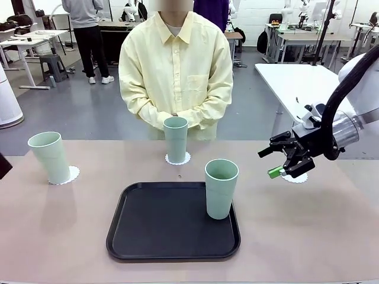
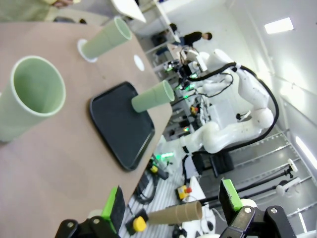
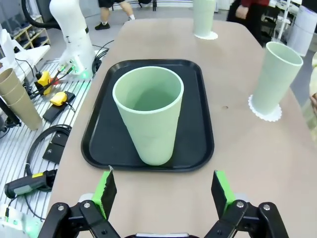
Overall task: Place coasters on the table and set cups on them.
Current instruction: Take one Reusable plastic cup from the Flat Tray and place it on a coaster set by the human.
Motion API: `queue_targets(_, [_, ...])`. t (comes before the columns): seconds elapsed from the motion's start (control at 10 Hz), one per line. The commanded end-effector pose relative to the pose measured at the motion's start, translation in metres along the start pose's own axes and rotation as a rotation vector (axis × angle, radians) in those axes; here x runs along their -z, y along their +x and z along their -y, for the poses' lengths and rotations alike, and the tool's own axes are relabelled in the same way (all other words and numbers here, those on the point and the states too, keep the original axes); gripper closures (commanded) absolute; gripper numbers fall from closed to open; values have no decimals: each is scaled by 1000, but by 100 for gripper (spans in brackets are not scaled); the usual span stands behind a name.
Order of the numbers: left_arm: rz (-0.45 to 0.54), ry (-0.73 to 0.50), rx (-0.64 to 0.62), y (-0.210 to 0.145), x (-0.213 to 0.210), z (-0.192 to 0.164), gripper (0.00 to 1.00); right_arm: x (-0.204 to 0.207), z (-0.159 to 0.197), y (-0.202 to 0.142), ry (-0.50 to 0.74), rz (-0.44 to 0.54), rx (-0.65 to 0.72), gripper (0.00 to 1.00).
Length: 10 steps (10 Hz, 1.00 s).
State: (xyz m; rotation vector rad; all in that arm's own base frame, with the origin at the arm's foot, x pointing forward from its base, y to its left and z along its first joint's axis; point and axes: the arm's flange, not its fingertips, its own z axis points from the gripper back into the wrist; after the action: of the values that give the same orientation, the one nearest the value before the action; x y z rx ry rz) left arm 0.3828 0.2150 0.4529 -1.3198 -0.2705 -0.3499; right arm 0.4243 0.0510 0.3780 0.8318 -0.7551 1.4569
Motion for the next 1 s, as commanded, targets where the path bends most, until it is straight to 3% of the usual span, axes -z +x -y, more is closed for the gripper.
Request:
queue_targets(0.0, [11,-7,6,0,-2,2,0,2,1,-4,5,1,8,0])
queue_targets(0.1, [11,-7,6,0,-2,2,0,8,5,-6,-3,67,-116,0])
queue_targets(0.4, [11,-7,6,0,-2,2,0,48,-1,-25,57,162,-202,0])
queue_targets(0.9, [11,-7,6,0,-2,2,0,102,-4,-27,123,187,-136,0])
